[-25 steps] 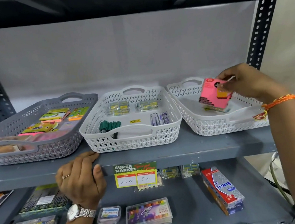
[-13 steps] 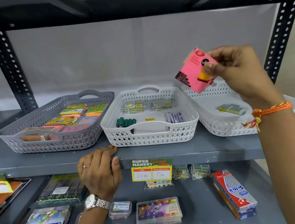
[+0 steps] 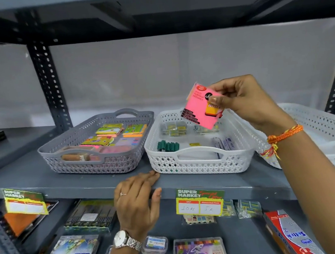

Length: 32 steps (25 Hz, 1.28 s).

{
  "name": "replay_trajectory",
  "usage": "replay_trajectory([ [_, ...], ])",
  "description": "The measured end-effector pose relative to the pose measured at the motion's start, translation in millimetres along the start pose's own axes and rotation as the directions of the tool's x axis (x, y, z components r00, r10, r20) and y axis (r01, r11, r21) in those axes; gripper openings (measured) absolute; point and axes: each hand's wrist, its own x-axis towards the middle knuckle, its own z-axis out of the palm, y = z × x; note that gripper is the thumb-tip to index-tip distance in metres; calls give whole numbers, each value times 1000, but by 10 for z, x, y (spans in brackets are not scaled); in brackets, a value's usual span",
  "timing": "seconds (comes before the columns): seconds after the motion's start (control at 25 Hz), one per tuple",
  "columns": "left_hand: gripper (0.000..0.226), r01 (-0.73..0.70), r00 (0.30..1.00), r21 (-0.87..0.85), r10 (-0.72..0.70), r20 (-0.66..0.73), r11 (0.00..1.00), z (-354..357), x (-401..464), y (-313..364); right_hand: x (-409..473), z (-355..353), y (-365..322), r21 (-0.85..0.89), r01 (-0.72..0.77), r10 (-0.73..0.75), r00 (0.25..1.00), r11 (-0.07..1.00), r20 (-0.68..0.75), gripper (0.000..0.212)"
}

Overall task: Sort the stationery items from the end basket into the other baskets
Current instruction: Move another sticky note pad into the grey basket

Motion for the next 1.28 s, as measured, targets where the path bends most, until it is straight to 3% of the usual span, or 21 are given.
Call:
replay_trajectory([
  [0.24, 36, 49, 999, -4, -49, 12, 999, -232, -65, -536, 799, 847, -104, -90, -44, 60, 980, 995, 188, 22],
  [0.48, 32, -5, 999, -16, 6, 42, 1000, -272, -113, -779, 1448, 1815, 44, -343, -111, 247, 890, 933, 384, 15],
  [0.72, 30, -24, 999, -45, 26, 48, 999, -291, -112, -814, 1597, 2215, 292, -672, -44, 427, 802, 739, 418, 36],
  [0.88, 32, -43, 998, -53, 45, 31, 998, -276, -139, -853, 1547, 2319, 393, -758, 27, 463, 778, 652, 426, 30],
  [1.12, 33, -58, 998, -59, 58, 7, 997, -244, -145, -882, 1559, 2435, 476, -813, 20, 521, 758, 582, 392, 29],
  [1.28, 33, -28, 999, -58, 29, 20, 998, -246, -147, -849, 1575, 2344, 350, -784, -28, 524, 759, 620, 387, 32],
])
